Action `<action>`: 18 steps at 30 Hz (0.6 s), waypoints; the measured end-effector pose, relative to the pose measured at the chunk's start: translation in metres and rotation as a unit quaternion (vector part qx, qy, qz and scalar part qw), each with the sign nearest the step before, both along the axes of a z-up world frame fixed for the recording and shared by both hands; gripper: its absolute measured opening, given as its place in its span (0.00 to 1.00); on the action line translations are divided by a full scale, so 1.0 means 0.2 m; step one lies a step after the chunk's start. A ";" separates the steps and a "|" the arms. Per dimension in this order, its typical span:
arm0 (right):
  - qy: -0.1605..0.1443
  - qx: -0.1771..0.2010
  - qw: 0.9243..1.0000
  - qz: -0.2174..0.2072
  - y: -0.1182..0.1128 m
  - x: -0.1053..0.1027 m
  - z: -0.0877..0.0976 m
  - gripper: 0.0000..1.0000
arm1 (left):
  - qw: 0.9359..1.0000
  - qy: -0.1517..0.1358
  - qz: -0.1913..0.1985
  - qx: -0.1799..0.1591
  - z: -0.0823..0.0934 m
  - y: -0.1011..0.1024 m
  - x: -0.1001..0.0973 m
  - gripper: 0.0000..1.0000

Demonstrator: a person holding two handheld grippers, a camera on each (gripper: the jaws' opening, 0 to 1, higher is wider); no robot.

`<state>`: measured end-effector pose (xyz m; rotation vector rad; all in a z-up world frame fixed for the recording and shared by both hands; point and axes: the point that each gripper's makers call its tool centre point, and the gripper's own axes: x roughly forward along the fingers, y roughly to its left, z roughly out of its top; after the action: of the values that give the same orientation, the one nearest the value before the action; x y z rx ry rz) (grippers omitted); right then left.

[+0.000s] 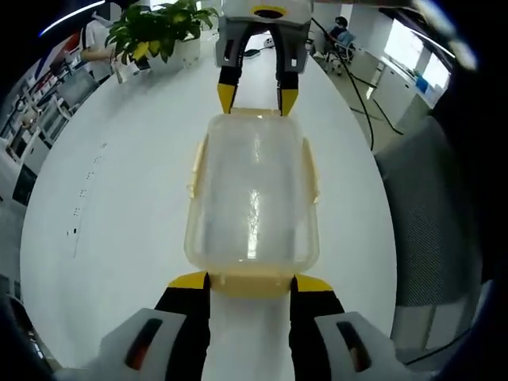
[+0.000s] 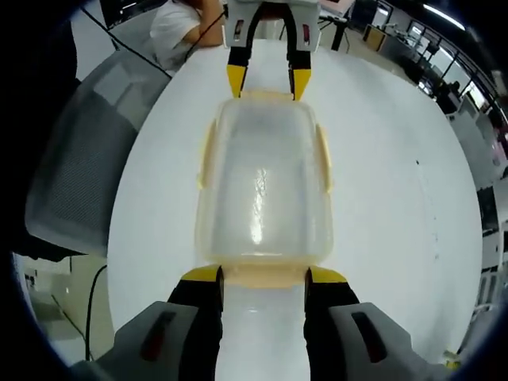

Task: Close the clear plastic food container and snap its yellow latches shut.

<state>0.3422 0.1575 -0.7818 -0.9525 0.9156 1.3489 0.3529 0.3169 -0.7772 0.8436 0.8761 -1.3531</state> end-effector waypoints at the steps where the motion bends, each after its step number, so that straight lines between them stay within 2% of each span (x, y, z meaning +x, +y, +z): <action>1: -0.001 0.000 1.000 0.000 -0.01 0.00 0.00 0.36 | 1.000 0.000 0.000 -0.001 0.00 -0.01 0.00 0.33; 11: -0.011 0.000 1.000 -0.014 -0.14 -0.01 0.00 0.36 | 1.000 -0.008 -0.015 -0.007 0.01 -0.14 0.02 0.33; 18: -0.013 0.003 1.000 -0.017 -0.17 -0.02 -0.01 0.37 | 1.000 -0.003 -0.019 -0.006 -0.01 -0.18 0.01 0.33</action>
<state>0.3390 0.1225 -0.7837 -0.9441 0.9028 1.3070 0.3559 0.2811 -0.7782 0.8588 0.8490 -1.3873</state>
